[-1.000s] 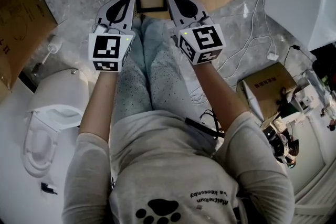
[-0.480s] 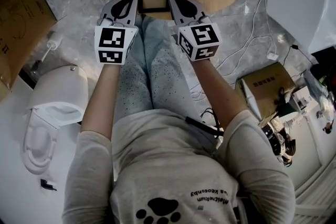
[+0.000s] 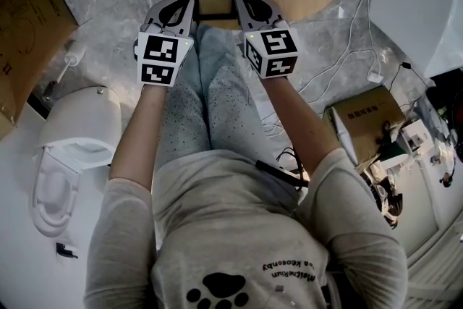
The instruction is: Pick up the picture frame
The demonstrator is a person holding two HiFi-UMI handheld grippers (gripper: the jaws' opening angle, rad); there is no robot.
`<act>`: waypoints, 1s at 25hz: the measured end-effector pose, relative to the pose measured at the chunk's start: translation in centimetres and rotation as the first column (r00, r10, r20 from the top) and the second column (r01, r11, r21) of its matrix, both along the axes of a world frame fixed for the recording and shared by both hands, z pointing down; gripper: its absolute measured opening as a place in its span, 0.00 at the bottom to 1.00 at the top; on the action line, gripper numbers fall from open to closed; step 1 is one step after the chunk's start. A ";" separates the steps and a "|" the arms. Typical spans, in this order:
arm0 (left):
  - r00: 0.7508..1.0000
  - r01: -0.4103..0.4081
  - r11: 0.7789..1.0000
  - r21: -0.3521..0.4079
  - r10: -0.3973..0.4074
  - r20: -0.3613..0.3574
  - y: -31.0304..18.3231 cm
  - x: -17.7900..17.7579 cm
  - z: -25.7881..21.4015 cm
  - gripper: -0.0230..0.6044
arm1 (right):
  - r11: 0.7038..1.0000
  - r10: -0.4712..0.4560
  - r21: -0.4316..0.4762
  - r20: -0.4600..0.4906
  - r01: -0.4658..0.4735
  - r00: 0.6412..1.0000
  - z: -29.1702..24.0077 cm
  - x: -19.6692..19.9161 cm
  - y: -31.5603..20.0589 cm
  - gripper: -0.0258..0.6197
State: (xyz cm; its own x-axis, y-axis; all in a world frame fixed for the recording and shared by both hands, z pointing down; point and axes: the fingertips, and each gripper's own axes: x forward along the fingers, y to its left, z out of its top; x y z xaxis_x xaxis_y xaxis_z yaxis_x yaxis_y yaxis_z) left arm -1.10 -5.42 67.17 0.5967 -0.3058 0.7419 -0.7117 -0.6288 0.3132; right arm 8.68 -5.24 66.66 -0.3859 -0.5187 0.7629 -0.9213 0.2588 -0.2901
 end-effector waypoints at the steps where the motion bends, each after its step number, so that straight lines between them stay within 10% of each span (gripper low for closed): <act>1: 1.000 -0.001 1.000 -0.003 0.001 0.004 0.0 -0.1 0.2 0.05 | 1.000 0.000 -0.013 -0.004 0.000 1.000 0.4 0.0 0.1 0.06; 25: 1.000 -0.009 0.999 -0.045 0.010 0.017 0.2 -1.4 2.0 0.05 | 0.956 0.177 -0.220 -0.090 -0.193 0.980 5.7 0.4 1.7 0.20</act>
State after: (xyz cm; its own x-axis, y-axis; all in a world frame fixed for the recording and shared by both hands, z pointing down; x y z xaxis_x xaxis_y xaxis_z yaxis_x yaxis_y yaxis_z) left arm -2.51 -5.18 69.19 0.5865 -0.2662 0.7650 -0.7113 -0.6209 0.3293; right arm 9.04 -3.57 72.33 -0.2418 -0.3870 0.8898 -0.9667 0.0166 -0.2555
